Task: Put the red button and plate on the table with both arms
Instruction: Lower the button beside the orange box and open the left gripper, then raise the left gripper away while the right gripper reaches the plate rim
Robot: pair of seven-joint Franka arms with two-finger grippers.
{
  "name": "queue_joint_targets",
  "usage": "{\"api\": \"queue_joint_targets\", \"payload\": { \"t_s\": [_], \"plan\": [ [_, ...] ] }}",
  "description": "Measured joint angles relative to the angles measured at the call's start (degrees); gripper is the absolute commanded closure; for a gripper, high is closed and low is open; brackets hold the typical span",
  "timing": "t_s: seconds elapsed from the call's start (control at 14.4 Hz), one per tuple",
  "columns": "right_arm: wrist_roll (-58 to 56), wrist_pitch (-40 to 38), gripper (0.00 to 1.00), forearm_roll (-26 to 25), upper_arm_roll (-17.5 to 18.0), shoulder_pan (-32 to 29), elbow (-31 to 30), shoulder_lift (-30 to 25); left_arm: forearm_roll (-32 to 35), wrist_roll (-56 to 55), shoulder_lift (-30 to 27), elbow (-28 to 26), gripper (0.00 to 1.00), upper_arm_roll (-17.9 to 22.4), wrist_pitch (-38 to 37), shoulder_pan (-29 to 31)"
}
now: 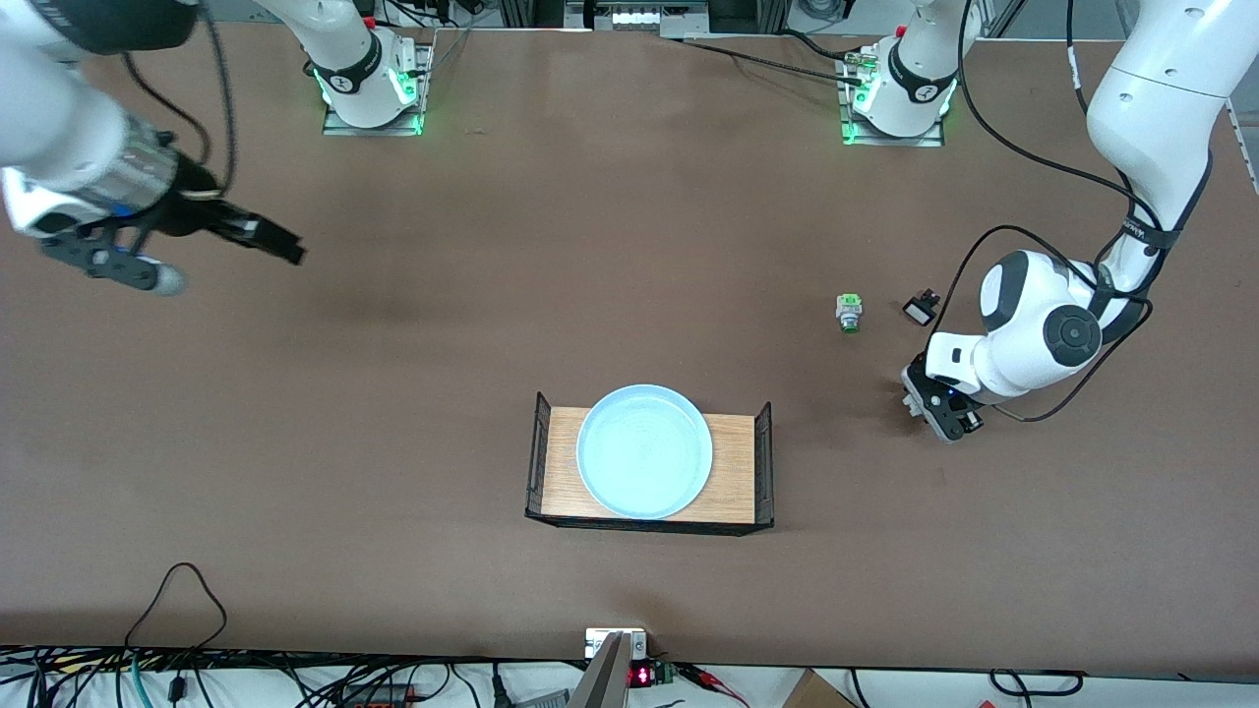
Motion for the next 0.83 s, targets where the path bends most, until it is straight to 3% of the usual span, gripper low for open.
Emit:
{"api": "queue_joint_targets", "payload": {
  "t_s": [0.21, 0.35, 0.63, 0.83],
  "plan": [
    [8.3, 3.3, 0.00, 2.1, 0.1, 5.8, 0.0, 1.9, 0.0, -0.2, -1.2, 0.5, 0.00, -0.5, -1.1, 0.0],
    [15.4, 7.8, 0.00, 3.5, 0.2, 9.5, 0.0, 3.6, 0.0, -1.2, -3.7, 1.7, 0.00, -1.4, -6.3, 0.0],
    [28.4, 16.1, 0.00, 6.8, 0.2, 13.9, 0.2, 7.5, 0.0, -8.1, -9.8, 7.7, 0.00, -5.1, -24.6, 0.0],
    [32.4, 17.8, 0.00, 7.5, 0.2, 15.8, 3.5, 11.7, 0.0, -15.4, -11.6, 15.6, 0.00, -7.2, -38.7, -0.1]
  ]
}}
